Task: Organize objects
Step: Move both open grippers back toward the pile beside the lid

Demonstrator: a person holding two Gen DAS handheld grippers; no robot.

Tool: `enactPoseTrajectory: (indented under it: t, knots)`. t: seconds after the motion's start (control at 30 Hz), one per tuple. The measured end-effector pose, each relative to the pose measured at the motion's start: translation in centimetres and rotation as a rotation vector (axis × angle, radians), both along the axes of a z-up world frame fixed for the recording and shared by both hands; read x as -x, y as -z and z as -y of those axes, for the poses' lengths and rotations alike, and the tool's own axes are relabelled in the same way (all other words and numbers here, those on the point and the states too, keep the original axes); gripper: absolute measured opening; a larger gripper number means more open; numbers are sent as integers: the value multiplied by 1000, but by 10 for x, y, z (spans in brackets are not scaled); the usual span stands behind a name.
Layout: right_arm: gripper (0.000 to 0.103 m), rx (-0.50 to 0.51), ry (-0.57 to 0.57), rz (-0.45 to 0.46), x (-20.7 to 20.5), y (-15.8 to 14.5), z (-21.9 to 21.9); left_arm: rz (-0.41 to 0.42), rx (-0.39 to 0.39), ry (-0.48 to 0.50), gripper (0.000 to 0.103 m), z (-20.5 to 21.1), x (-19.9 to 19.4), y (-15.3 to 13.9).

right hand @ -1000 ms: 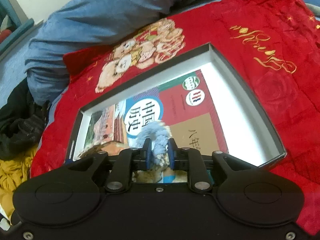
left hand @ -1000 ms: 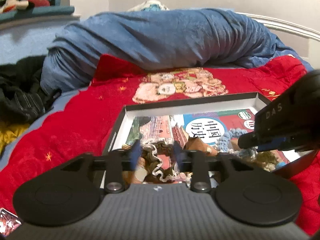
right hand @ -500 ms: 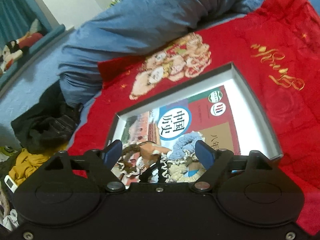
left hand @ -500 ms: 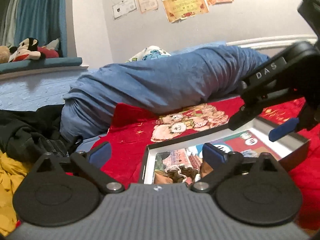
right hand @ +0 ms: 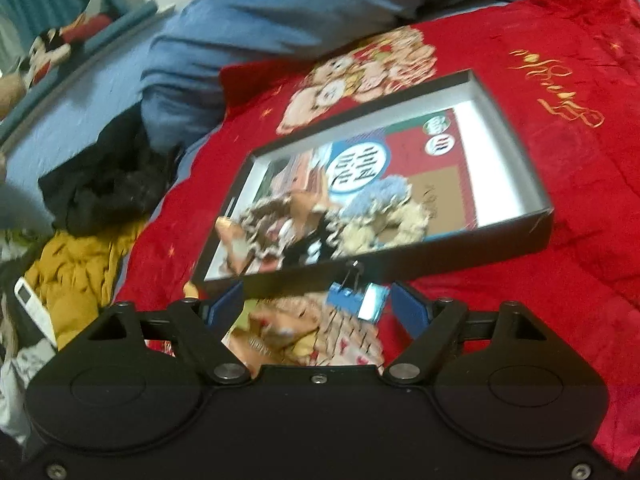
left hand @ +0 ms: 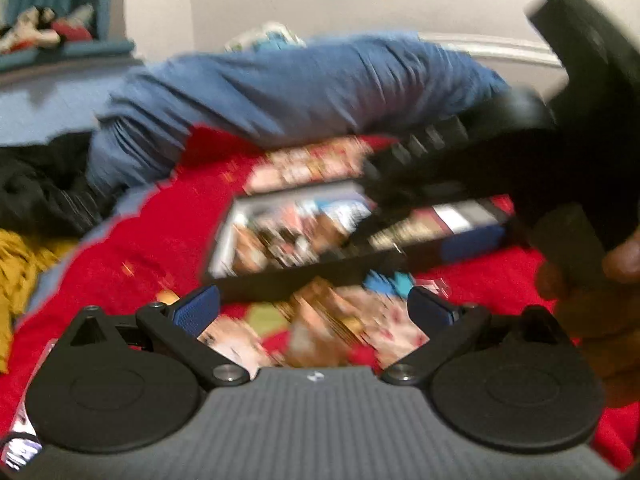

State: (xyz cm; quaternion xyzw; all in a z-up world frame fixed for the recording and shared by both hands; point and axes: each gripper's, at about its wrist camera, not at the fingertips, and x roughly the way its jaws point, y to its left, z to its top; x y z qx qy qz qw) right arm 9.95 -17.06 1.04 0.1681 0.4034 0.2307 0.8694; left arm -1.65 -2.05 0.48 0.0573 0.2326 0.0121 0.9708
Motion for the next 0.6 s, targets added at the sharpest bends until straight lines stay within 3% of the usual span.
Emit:
enactPoseTrajectory:
  t: [0.17, 0.27, 0.33, 0.4, 0.6]
  knots:
    - [80, 23, -19, -3, 6, 2, -7, -48, -57, -20, 99, 9, -8, 19]
    - [80, 10, -13, -12, 3, 4, -4, -81, -69, -42, 83, 8, -19, 24]
    - [80, 4, 0, -20, 1, 6, -1, -128, -56, -60, 61, 4, -27, 29]
    - [80, -3, 12, -30, -1, 8, 2, -196, -29, -83, 47, -2, -38, 33]
    - [79, 2, 7, -51, -4, 15, 1, -204, -19, -101, 43, -4, -33, 30]
